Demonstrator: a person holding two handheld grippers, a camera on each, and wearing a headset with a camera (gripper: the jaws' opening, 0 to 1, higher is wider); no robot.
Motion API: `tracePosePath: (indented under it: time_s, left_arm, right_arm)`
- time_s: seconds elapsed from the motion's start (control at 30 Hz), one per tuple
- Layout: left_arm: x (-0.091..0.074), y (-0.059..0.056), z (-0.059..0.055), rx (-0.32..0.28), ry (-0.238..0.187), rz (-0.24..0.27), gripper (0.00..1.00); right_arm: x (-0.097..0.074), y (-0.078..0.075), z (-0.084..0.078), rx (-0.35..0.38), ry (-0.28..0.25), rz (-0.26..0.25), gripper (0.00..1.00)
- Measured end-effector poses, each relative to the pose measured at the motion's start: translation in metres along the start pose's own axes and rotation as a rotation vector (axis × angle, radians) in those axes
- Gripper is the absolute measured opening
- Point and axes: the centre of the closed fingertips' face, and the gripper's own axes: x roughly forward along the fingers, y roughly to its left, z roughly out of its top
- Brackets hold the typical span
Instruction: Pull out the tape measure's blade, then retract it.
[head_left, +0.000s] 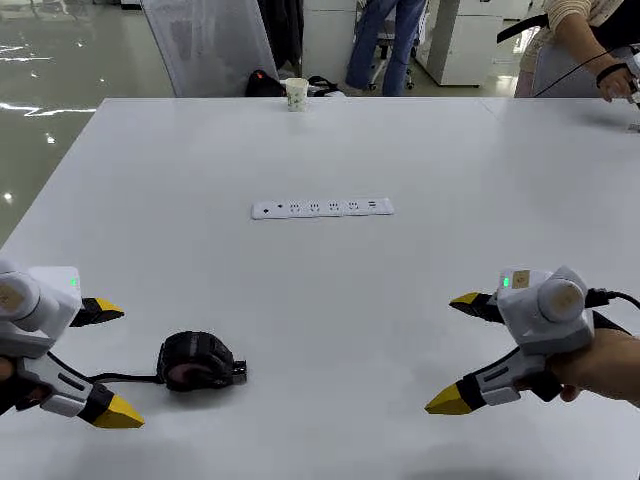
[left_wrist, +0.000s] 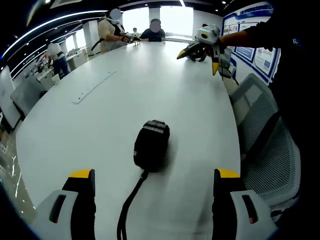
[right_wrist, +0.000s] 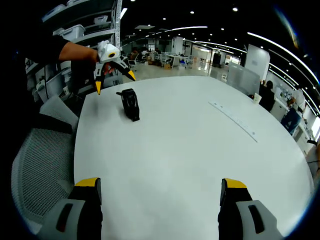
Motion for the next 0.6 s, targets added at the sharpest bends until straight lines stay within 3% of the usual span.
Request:
tracePosePath:
  time_s: [0.27, 0.6]
  left_arm:
    - [0.012, 0.004, 0.004, 0.059, 0.035, -0.025, 0.94]
    - [0.03, 0.005, 0.01, 0.102, 0.066, -0.053, 0.88]
  right_arm:
    - [0.031, 0.007, 0.015, -0.036, 0.01, 0.052, 0.99]
    - [0.062, 0.009, 0.024, -0.015, 0.0, 0.077, 0.99]
